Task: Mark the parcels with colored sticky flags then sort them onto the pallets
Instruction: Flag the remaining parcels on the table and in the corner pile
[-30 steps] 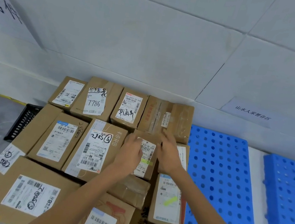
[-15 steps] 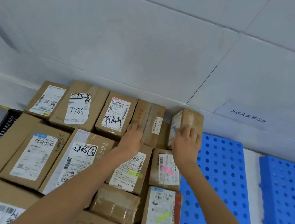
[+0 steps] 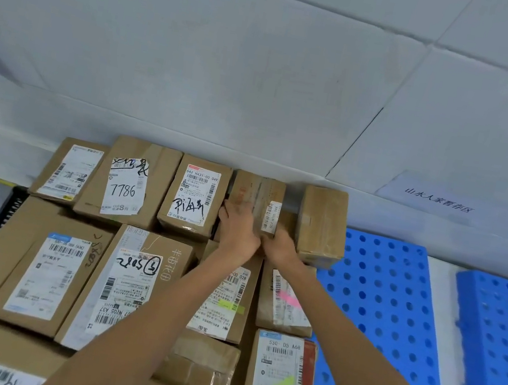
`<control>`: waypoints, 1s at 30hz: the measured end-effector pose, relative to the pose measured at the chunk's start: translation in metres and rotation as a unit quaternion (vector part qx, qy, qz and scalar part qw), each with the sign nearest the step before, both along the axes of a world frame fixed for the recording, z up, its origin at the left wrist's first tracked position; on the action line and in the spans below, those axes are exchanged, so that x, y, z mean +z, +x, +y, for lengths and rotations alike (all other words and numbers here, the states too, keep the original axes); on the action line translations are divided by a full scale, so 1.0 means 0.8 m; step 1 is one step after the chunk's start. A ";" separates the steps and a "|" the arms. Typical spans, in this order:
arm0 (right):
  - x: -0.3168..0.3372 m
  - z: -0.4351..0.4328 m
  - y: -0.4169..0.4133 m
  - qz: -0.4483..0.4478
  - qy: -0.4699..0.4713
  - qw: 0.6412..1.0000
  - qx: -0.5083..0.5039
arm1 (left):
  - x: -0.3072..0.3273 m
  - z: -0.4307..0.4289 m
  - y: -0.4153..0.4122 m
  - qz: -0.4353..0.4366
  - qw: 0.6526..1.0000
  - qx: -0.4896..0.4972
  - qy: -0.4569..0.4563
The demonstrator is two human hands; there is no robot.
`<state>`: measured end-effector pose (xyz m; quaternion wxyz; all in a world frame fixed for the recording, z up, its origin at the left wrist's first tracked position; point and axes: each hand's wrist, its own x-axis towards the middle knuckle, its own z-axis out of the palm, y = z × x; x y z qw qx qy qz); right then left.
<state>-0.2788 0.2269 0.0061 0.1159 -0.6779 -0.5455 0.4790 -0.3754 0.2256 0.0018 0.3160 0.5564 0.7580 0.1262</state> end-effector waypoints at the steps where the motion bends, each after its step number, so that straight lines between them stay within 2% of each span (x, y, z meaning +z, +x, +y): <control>1: 0.004 0.003 -0.001 0.000 0.003 1.000 -0.006 | 0.002 0.004 -0.003 -0.031 0.999 0.019 0.008; 3: 0.007 0.008 0.000 -0.003 -0.004 1.000 -0.021 | 0.011 0.010 -0.011 -0.090 0.995 0.048 0.020; 8: 0.015 0.011 0.009 0.038 -0.014 0.996 -0.082 | 0.055 0.022 -0.027 -0.158 0.981 0.101 0.046; 11: 0.033 0.007 0.010 0.070 0.022 0.992 -0.107 | 0.080 0.024 -0.032 -0.181 0.973 0.136 0.048; 15: 0.060 -0.001 0.013 0.116 0.080 0.982 -0.127 | 0.114 0.014 -0.030 -0.213 0.957 0.169 0.103; 22: 0.141 -0.032 0.052 0.216 0.185 0.948 -0.144 | 0.203 -0.014 -0.029 -0.262 0.934 0.190 0.153; 26: 0.207 -0.078 0.102 0.267 0.199 0.931 -0.147 | 0.251 -0.076 0.007 -0.333 0.896 0.197 0.217; 28: 0.235 -0.113 0.143 0.290 0.214 0.923 -0.136 | 0.269 -0.117 0.038 -0.406 0.866 0.186 0.226; 30: 0.258 -0.154 0.192 0.299 0.234 0.916 -0.128 | 0.277 -0.156 0.073 -0.438 0.857 0.159 0.221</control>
